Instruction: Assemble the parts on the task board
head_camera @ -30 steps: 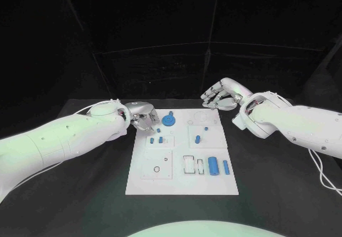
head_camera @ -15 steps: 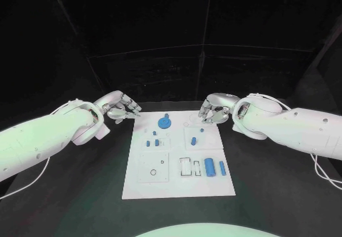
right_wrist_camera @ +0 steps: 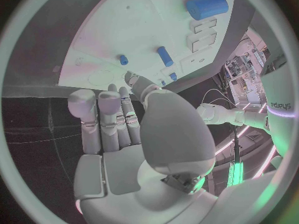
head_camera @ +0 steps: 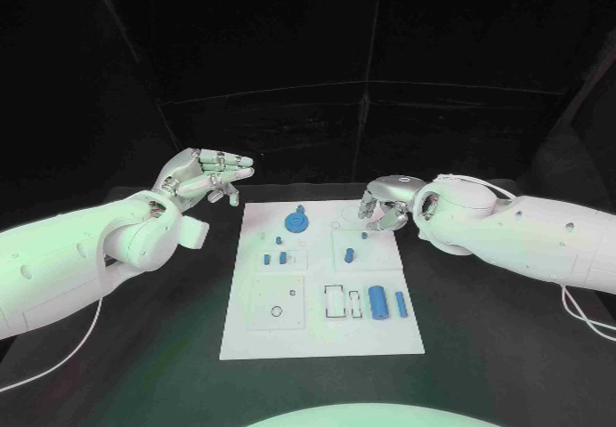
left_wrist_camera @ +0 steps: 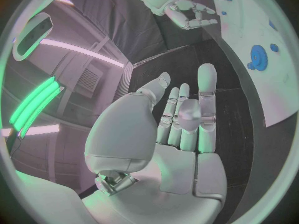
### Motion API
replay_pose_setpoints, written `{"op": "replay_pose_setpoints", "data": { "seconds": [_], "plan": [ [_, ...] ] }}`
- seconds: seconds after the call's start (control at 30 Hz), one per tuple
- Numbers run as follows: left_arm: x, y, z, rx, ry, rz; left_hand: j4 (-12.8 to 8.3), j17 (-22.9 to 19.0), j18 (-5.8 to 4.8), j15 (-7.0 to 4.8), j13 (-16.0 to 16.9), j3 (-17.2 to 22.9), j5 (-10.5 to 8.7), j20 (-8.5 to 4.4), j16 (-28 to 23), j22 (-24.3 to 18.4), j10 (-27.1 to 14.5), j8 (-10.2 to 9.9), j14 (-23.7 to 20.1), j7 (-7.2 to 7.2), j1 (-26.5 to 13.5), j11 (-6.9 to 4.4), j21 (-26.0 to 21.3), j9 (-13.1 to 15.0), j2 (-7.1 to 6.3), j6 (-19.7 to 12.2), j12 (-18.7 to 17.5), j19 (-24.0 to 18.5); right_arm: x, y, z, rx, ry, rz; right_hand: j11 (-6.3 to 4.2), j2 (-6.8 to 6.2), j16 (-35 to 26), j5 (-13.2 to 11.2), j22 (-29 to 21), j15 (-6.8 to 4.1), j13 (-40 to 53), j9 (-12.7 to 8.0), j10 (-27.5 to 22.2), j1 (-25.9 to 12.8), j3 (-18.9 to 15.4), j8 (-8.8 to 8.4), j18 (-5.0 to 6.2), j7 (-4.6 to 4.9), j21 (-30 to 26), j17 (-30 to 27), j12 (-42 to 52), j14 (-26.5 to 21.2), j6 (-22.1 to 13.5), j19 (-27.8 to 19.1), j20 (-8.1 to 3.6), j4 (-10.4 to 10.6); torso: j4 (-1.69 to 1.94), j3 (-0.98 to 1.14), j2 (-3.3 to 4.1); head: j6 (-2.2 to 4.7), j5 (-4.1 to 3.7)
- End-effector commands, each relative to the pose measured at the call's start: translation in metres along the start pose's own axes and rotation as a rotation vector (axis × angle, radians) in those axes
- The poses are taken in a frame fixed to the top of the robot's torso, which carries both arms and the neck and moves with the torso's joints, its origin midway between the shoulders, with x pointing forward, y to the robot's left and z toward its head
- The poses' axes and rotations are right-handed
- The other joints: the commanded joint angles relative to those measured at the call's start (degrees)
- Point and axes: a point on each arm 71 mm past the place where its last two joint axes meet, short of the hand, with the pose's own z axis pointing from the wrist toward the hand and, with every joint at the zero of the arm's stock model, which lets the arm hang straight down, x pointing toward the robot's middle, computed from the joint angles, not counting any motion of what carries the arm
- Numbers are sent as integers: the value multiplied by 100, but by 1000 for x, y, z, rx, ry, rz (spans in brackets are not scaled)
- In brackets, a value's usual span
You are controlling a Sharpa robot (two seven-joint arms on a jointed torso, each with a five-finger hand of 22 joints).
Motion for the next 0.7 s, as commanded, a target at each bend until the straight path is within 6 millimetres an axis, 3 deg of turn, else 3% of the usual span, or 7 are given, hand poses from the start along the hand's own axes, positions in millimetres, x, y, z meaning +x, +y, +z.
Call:
{"op": "replay_pose_setpoints", "data": {
  "seconds": [0.03,0.7],
  "plan": [
    [0,-6,-2,59,-47,-145,11,-15,73,-3,0,-1,9,-7,-17,-12,33,39,-41,-13,3,-1,-32,-7,57,47,33,-34,3,0,2,5,26,-39,9,-18,94,-31,60,37,-1,-4,-57,-25,19,-15,-126,2,76,73,-18,187,-71,41,23,-13,-9,6,5,-9,1],
    [6,-8,-5,77,-40,-167,6,-34,74,-9,2,-9,6,-11,-24,-33,64,50,-54,-22,8,-11,-59,-5,54,72,58,-42,14,6,8,-6,78,-42,7,47,766,-31,665,49,6,15,4,17,116,18,-233,3,605,640,57,212,1,296,52,-44,-18,13,4,-85,40]
  ]
}}
